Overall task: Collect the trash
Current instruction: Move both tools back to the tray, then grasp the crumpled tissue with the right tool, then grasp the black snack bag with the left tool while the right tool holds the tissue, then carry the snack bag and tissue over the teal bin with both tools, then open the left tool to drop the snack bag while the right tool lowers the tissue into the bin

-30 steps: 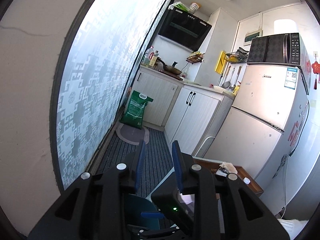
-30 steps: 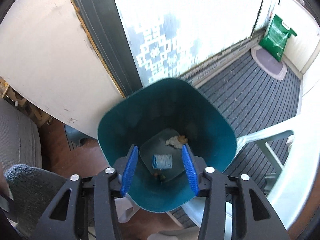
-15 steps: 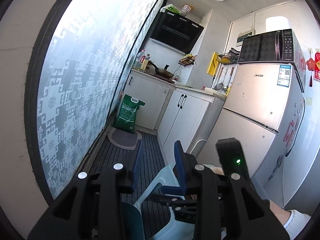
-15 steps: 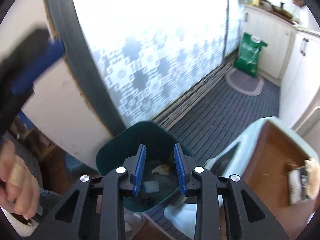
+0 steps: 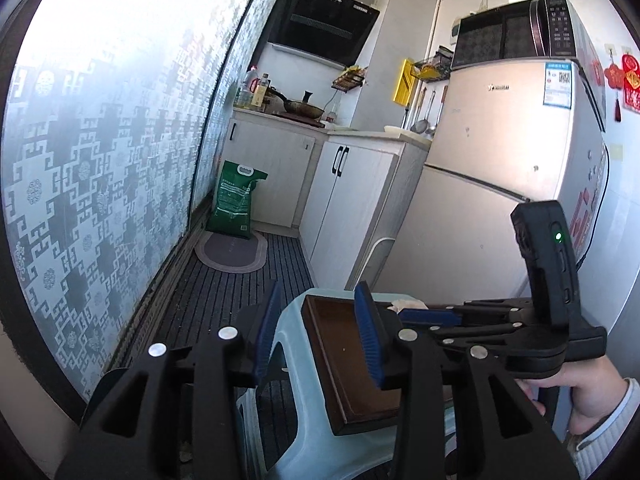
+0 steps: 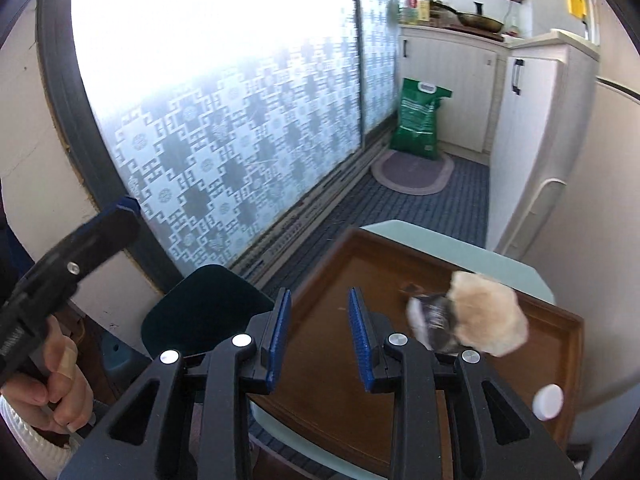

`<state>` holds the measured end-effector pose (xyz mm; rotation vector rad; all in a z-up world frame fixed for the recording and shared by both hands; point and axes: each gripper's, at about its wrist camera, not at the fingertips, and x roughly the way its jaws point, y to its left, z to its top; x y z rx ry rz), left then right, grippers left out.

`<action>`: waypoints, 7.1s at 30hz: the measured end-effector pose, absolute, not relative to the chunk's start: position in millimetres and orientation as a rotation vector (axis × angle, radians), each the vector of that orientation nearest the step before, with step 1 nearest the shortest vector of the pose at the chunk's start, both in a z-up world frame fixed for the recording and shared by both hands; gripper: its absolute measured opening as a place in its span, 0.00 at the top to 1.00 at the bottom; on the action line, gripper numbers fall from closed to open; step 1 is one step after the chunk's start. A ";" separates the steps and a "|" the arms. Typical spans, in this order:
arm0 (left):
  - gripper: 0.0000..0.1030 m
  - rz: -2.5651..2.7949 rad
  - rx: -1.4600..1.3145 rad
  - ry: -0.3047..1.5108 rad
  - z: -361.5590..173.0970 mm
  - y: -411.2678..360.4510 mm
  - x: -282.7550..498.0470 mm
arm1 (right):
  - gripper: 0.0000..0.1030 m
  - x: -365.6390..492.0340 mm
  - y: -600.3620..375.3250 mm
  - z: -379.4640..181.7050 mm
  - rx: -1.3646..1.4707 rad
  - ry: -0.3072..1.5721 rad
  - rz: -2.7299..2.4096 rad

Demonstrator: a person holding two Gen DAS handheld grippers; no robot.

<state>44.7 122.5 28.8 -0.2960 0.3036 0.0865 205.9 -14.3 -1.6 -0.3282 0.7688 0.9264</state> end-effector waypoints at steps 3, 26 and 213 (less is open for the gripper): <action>0.62 0.060 -0.291 0.345 22.9 109.6 59.3 | 0.71 211.4 -31.3 -1.2 -0.319 0.762 0.903; 0.57 -0.086 -0.252 0.640 -28.3 48.7 162.5 | 0.56 284.4 -85.4 -8.7 -0.304 0.825 0.834; 0.69 0.238 -0.370 0.443 -10.9 260.3 -25.8 | 0.95 110.6 179.0 -154.8 -0.680 1.209 1.092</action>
